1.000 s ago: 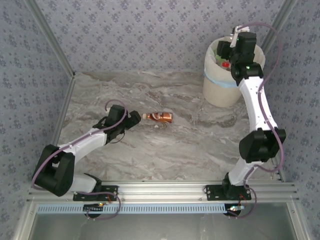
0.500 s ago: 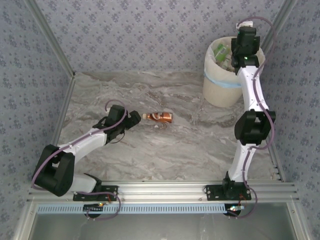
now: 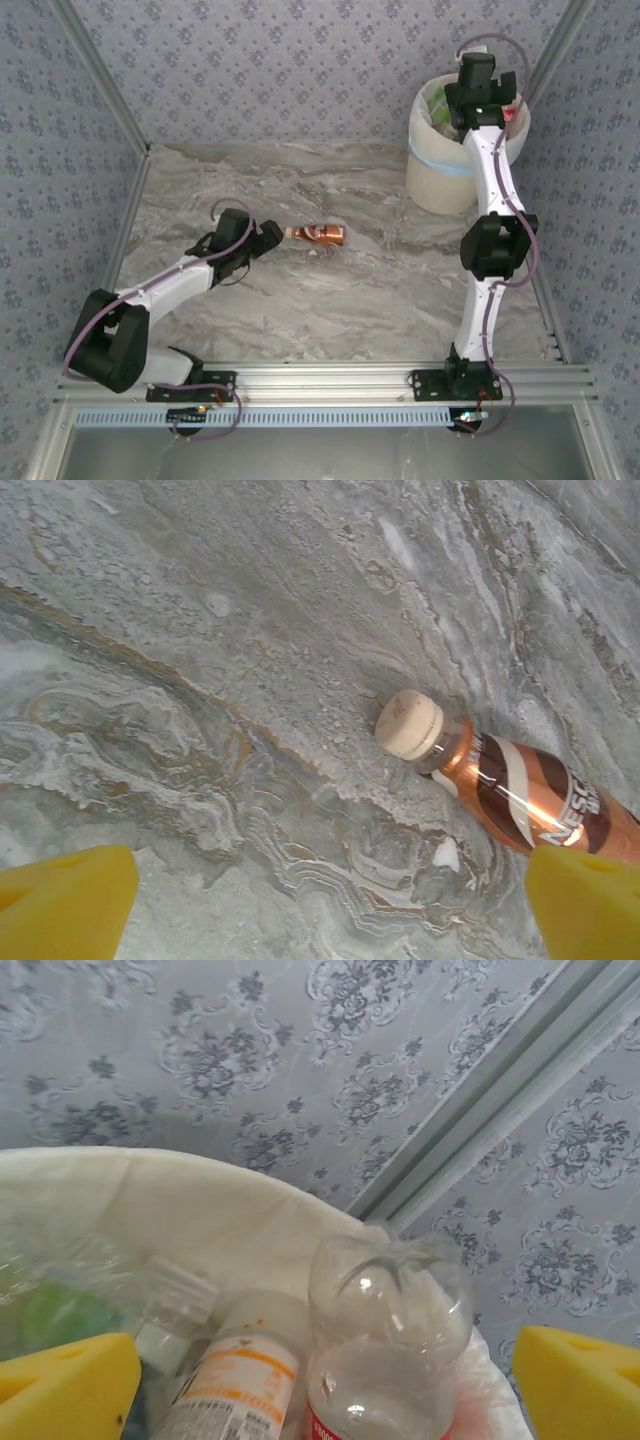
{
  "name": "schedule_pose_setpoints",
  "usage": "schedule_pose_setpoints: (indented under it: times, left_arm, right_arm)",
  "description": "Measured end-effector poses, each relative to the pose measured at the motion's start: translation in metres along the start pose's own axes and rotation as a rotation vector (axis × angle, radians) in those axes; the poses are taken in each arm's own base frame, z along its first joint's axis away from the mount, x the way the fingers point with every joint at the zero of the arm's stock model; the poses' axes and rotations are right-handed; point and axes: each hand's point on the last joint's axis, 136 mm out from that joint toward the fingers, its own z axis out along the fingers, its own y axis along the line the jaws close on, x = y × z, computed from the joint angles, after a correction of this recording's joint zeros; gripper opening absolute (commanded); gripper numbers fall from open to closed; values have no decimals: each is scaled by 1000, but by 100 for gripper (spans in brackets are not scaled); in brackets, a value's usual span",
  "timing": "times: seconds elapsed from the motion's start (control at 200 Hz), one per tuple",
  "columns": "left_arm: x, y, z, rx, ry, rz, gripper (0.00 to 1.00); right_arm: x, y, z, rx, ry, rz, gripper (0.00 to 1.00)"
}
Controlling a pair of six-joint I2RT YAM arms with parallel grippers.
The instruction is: Put the plastic bottles in the bin
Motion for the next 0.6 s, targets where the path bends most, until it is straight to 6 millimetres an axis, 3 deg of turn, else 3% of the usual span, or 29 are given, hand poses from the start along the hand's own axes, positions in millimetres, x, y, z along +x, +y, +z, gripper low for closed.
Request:
schedule_pose_setpoints:
  times: [0.21, 0.33, 0.475, 0.6]
  left_arm:
    - [3, -23, 7, 38, 39, -39, 100]
    - [14, -37, 14, 41, 83, -80, 99]
    - [29, -53, 24, 38, 130, -157, 99]
    - [38, -60, 35, 13, 161, -247, 99]
  right_arm:
    - [-13, -1, -68, -158, -44, 100, 100]
    - [-11, 13, -112, -316, -78, 158, 100]
    - [12, 53, -151, -514, -80, 150, 100]
    - [45, 102, -167, -662, -22, 100, 100]
